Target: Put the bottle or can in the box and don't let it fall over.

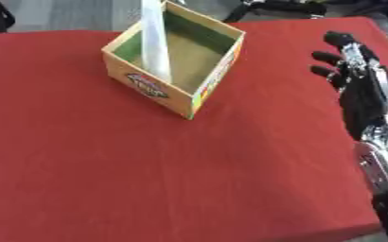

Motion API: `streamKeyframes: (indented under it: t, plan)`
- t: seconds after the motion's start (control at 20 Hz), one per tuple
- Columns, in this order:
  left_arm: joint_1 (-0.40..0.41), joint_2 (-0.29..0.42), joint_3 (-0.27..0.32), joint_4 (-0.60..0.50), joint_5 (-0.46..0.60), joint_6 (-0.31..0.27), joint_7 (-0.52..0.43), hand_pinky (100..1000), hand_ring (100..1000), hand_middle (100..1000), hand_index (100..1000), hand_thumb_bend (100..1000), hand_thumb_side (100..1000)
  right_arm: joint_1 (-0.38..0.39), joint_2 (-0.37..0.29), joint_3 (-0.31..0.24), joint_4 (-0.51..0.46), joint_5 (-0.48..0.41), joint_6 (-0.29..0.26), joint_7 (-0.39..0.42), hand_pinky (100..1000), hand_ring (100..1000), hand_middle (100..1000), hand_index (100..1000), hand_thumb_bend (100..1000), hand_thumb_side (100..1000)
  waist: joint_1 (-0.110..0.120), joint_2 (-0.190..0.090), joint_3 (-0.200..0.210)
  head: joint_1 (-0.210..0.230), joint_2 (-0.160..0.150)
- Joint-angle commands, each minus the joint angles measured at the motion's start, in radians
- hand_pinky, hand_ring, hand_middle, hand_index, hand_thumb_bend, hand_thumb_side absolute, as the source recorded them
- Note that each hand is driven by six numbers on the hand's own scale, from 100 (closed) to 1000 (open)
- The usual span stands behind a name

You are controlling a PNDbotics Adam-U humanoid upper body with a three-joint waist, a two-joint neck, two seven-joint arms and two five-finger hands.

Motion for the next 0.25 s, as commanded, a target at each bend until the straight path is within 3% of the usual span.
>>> streamKeyframes:
  t: [0.05,0.25]
  plan:
    - [0.008,-0.012,0.015,-0.019,0.02,-0.01,-0.002,759,627,687,755,111,783,-0.011,-0.007,-0.012,-0.022,0.008,-0.002,-0.004,809,831,892,827,100,634,0.001,-0.013,-0.002,0.003,-0.012]
    - [0.021,-0.028,0.016,-0.03,0.02,-0.013,0.0,754,620,679,751,114,777,-0.01,-0.006,-0.012,-0.022,0.009,-0.003,-0.005,809,833,893,827,100,631,0.0,-0.014,-0.003,0.003,-0.009]
